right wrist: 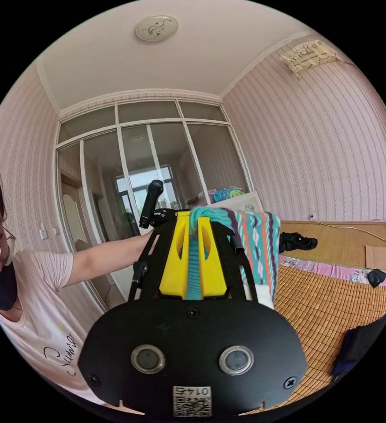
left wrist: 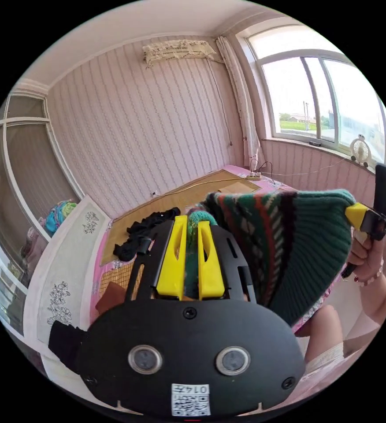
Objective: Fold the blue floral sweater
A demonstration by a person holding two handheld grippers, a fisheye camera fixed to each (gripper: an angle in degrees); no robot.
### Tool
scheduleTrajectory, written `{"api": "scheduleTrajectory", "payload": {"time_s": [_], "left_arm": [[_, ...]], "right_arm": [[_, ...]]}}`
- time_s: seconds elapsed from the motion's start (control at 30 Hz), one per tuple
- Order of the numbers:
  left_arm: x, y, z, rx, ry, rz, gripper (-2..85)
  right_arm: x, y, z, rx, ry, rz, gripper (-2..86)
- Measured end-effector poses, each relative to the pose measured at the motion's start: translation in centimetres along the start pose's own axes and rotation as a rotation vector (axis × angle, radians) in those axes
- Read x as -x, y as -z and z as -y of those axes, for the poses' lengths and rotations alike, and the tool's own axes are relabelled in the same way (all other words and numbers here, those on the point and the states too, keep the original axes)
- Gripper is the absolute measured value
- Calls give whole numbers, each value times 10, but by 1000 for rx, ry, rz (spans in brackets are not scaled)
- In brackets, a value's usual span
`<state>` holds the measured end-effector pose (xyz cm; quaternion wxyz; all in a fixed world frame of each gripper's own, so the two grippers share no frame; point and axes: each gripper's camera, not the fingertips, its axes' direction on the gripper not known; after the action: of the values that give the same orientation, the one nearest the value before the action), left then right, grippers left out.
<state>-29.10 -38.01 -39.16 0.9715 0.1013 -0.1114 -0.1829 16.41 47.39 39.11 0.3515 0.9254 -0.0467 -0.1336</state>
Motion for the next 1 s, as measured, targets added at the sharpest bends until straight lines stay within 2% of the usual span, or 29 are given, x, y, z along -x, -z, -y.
{"api": "scheduleTrajectory", "payload": {"time_s": [0.1,0.13,0.2,0.3,0.4,0.43,0.53,0.57,0.67,0.87,1.0], "left_arm": [[-28,4,9,20,-186,72,42],[-46,-8,5,50,-283,57,43],[-70,-29,-7,93,-347,14,46],[-115,-72,-49,120,-454,-114,56],[-158,-122,-108,197,-465,-257,76],[-174,-140,-133,277,-462,-276,77],[-204,-155,-188,357,-494,-248,73],[-212,-151,-203,371,-511,-239,72],[-219,-131,-223,382,-513,-175,71],[-205,-103,-232,411,-359,-194,73],[-202,-93,-241,407,-352,-174,74]], "right_arm": [[7,5,-22,8,-33,11,22],[9,8,-41,19,-65,14,22],[14,13,-77,53,-105,-22,22],[21,32,-149,123,-202,-202,23],[8,48,-228,263,-433,-376,23],[-1,52,-258,361,-534,-422,23],[-15,52,-309,539,-731,-419,20],[-14,47,-316,590,-749,-409,13],[-7,39,-308,584,-696,-433,2],[-13,10,-280,623,-646,-376,0],[-4,-5,-269,627,-624,-360,2]]}}
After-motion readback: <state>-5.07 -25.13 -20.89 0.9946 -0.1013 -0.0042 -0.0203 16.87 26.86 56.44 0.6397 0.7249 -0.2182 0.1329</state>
